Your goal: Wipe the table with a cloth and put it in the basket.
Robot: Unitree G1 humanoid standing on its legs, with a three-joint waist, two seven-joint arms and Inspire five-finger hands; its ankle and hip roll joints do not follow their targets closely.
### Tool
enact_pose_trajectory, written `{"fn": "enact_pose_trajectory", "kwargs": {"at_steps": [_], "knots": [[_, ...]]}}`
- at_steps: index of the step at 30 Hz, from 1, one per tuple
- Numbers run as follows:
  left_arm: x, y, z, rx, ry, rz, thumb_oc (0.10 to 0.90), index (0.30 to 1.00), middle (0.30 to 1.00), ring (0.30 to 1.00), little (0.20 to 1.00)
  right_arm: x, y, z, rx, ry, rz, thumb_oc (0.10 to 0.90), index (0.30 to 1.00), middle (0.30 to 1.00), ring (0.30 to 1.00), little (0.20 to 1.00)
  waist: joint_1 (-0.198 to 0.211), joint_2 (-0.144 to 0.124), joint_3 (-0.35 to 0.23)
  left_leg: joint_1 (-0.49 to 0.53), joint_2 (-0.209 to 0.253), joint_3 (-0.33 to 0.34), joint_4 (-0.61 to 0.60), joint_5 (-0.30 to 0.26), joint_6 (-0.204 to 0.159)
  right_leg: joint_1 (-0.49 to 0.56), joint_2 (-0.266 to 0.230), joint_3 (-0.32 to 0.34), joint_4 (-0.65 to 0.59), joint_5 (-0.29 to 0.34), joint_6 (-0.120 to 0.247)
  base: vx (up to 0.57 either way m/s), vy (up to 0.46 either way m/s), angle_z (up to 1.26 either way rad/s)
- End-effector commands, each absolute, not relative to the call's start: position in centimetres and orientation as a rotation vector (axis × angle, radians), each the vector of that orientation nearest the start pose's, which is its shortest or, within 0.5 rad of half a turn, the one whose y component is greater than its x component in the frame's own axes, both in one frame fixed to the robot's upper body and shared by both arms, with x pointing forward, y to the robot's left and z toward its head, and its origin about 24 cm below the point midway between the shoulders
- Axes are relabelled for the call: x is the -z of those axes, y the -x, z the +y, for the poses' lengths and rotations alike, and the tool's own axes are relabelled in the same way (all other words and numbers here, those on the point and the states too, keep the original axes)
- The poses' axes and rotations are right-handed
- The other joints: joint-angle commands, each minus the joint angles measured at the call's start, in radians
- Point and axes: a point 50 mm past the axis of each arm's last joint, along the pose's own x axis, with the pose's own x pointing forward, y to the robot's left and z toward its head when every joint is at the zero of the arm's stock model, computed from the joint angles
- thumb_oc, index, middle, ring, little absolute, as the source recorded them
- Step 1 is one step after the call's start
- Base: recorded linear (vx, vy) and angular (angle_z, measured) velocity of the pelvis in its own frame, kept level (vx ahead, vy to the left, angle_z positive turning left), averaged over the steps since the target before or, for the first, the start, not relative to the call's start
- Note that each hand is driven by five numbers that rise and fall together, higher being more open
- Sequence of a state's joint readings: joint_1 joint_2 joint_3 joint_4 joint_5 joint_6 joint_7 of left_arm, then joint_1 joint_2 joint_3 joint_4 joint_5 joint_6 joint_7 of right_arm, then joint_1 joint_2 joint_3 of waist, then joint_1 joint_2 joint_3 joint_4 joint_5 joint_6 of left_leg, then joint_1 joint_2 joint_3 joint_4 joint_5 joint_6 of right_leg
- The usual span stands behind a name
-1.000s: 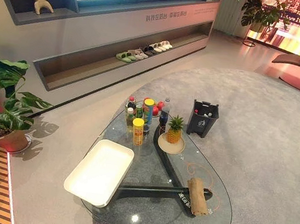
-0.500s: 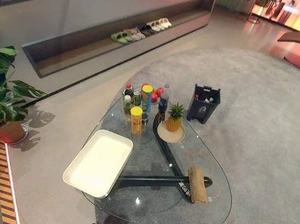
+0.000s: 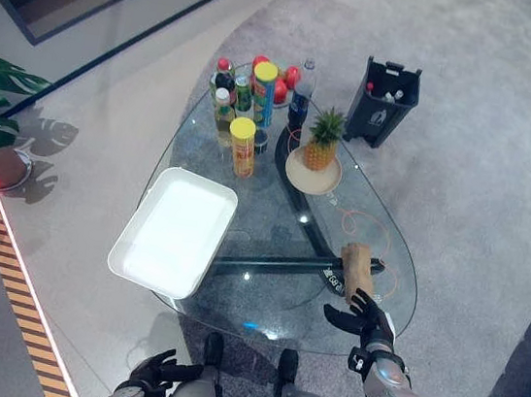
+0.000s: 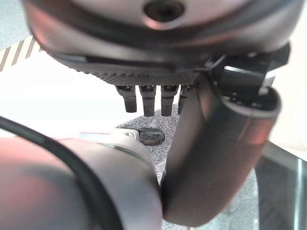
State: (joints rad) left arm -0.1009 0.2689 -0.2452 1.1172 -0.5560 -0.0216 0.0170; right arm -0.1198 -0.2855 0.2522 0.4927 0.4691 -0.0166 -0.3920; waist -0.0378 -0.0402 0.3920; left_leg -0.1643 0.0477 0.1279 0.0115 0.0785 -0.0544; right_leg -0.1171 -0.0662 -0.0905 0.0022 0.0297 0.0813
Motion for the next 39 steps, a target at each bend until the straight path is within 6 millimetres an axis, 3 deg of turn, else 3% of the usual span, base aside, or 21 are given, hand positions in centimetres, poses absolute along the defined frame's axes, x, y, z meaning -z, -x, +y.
{"fn": "enact_pose_trajectory", "kwargs": {"at_steps": [1,14,24,31,39], "knots": [[15.4,-12.5,21.4,-0.243,0.102,1.08,0.8,0.9,0.9,0.9,0.9,-1.0,-26.7,-21.2,0.406,0.036,0.153,0.8,0.9,0.9,0.9,0.9,-0.014,-0.009,0.002,-0.061,-0.055,0.022,0.177,-0.135,0.038,-0.105,0.0,-0.023,0.106,-0.006,0.006,-0.08,0.054,-0.04],[14.1,-15.9,20.2,-0.224,0.158,0.966,0.8,0.9,0.9,0.9,0.9,-9.7,-29.9,-22.6,0.669,0.136,-0.198,0.8,0.9,0.9,0.9,0.9,-0.014,0.027,0.128,-0.216,-0.067,0.017,0.267,-0.137,0.033,-0.265,-0.005,-0.027,0.201,-0.02,-0.008,-0.05,0.04,-0.01],[12.9,-18.2,19.7,-0.216,0.164,0.893,0.8,0.9,0.9,0.9,0.9,-14.4,-31.9,-22.4,0.695,0.154,-0.321,0.8,0.9,0.9,0.9,0.9,-0.001,0.053,0.128,-0.368,-0.087,0.015,0.336,-0.146,0.032,-0.419,-0.019,-0.048,0.263,-0.02,-0.015,0.01,0.015,0.04],[12.4,-19.0,18.9,-0.194,0.172,0.861,0.8,0.9,0.9,0.9,0.9,-15.5,-32.4,-22.6,0.724,0.162,-0.328,0.8,0.9,0.9,0.9,0.9,0.002,0.063,0.128,-0.463,-0.091,0.016,0.384,-0.152,0.034,-0.516,-0.021,-0.053,0.302,-0.017,-0.02,0.02,0.014,0.02],[11.9,-19.7,18.7,-0.205,0.172,0.833,0.8,0.9,0.9,0.9,0.9,-15.3,-32.6,-23.2,0.749,0.175,-0.284,0.8,0.9,0.9,0.9,0.9,0.0,0.069,0.128,-0.546,-0.096,0.012,0.421,-0.156,0.037,-0.602,-0.018,-0.045,0.326,-0.004,-0.023,0.03,0.012,-0.01]]}}
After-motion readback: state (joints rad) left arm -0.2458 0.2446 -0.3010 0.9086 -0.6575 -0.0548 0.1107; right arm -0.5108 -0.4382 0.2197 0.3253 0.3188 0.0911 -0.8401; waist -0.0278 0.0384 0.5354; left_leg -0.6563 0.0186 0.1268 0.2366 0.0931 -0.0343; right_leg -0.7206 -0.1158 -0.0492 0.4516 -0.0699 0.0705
